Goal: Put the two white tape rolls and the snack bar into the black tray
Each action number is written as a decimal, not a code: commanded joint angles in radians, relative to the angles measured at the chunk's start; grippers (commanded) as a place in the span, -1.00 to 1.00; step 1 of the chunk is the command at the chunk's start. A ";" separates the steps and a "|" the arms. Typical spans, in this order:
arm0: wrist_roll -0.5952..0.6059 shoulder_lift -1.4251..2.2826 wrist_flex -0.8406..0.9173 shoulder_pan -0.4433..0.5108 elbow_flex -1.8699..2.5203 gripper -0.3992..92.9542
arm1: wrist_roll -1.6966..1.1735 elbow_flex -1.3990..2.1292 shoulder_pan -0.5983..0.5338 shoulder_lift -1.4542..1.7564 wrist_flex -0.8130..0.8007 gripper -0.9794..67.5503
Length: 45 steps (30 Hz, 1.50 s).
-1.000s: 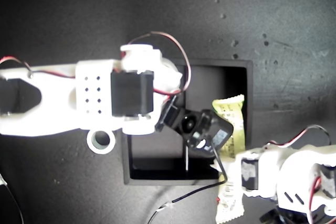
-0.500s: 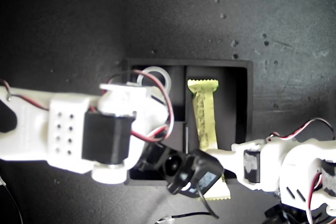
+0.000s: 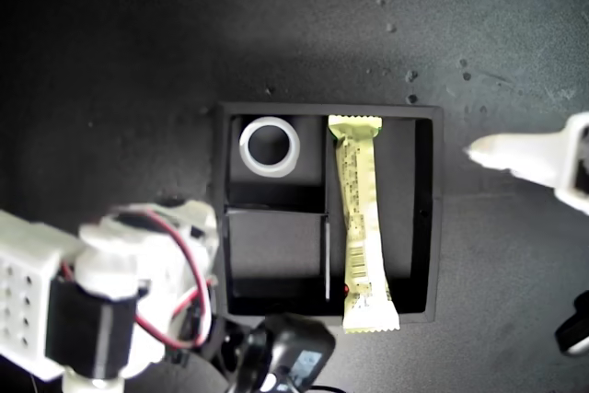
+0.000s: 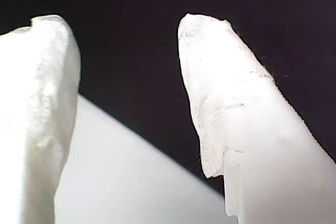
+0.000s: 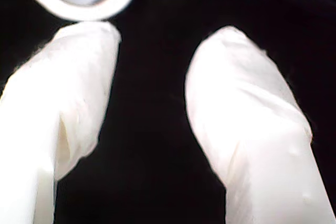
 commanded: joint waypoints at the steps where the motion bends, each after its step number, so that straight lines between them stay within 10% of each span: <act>1: -0.103 -0.049 -0.005 0.058 -0.040 -0.76 | 0.239 0.235 0.021 0.247 0.003 -0.80; 15: -0.279 -0.172 -0.054 0.071 0.083 -0.71 | 0.518 0.845 -0.207 0.726 -0.178 -0.83; 45: -0.353 -0.051 -0.341 0.129 0.414 -0.72 | 0.494 0.904 -0.224 0.726 -0.241 -0.88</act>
